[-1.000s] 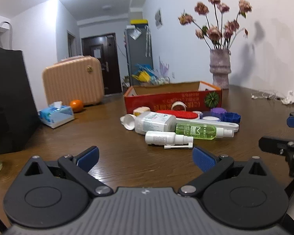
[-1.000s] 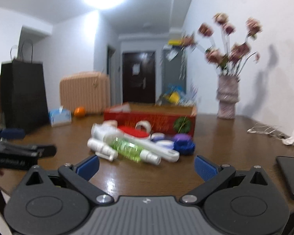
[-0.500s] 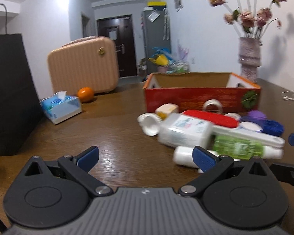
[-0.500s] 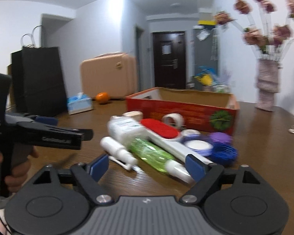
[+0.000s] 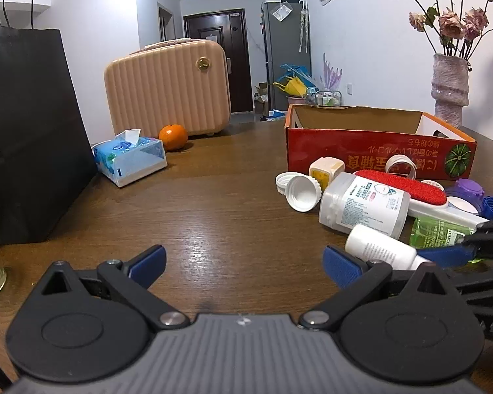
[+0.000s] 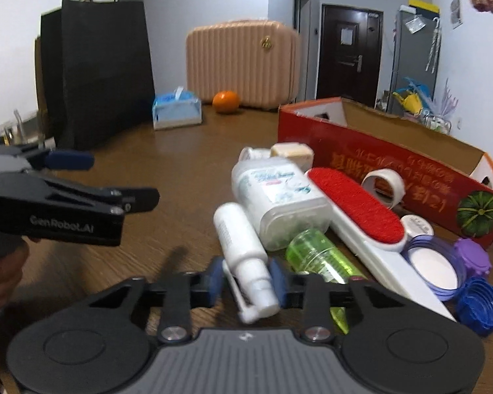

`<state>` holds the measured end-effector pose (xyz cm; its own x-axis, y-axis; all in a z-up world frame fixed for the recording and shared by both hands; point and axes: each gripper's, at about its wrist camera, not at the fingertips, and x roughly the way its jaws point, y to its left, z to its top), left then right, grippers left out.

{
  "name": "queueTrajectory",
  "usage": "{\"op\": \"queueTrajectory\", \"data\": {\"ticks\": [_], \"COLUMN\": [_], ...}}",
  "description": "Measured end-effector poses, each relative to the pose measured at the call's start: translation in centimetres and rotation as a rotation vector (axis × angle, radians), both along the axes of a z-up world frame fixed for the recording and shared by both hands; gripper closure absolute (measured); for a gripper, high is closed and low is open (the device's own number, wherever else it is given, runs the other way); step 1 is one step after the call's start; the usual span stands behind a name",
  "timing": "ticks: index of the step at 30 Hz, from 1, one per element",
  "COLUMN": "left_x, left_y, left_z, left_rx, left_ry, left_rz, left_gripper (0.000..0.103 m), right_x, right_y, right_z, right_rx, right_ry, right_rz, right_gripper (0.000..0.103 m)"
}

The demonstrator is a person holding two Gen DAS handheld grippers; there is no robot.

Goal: Organize rigid objects
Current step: 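Grasp the white spray bottle with the right gripper while the left gripper approaches the green bottle, then grasp the green liquid bottle with the left gripper while the right gripper lifts the spray bottle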

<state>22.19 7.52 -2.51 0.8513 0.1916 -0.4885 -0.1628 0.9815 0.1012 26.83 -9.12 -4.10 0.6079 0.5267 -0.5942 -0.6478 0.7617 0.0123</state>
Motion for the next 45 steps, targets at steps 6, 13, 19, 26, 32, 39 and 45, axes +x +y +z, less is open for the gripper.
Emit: {"op": "queueTrajectory", "data": {"ticks": [6, 13, 19, 26, 32, 39, 45], "left_x": [-1.1, -2.5, -2.1, -1.7, -1.1, 0.0, 1.3], "left_y": [-1.5, -6.6, -9.6, -10.5, -9.3, -8.2, -8.8], "left_z": [0.2, -0.2, 0.1, 0.7, 0.8, 0.9, 1.1], "left_rx": [0.002, 0.035, 0.021, 0.037, 0.078, 0.047, -0.128], "left_ry": [0.002, 0.011, 0.012, 0.003, 0.004, 0.010, 0.078], "left_rz": [-0.052, -0.225, -0.280, -0.276, -0.218, -0.150, -0.103], "left_gripper": [0.000, 0.000, 0.000, 0.013, 0.013, 0.011, 0.011], "right_x": [-2.4, -6.6, -7.8, -7.1, -5.6, -3.3, -4.5], "right_y": [-1.4, -7.0, -10.3, -9.9, -8.2, -6.4, -8.9], "right_z": [-0.1, -0.3, -0.5, -0.7, -0.3, -0.6, 0.0], "right_rx": [0.005, 0.008, 0.049, 0.049, 0.087, 0.083, 0.089], "right_ry": [0.004, -0.026, -0.047, -0.055, -0.039, 0.026, -0.014], "right_rz": [0.038, -0.014, -0.089, -0.041, 0.000, 0.008, -0.038], "right_gripper": [0.077, 0.067, 0.047, 0.058, 0.058, 0.076, 0.076]}}
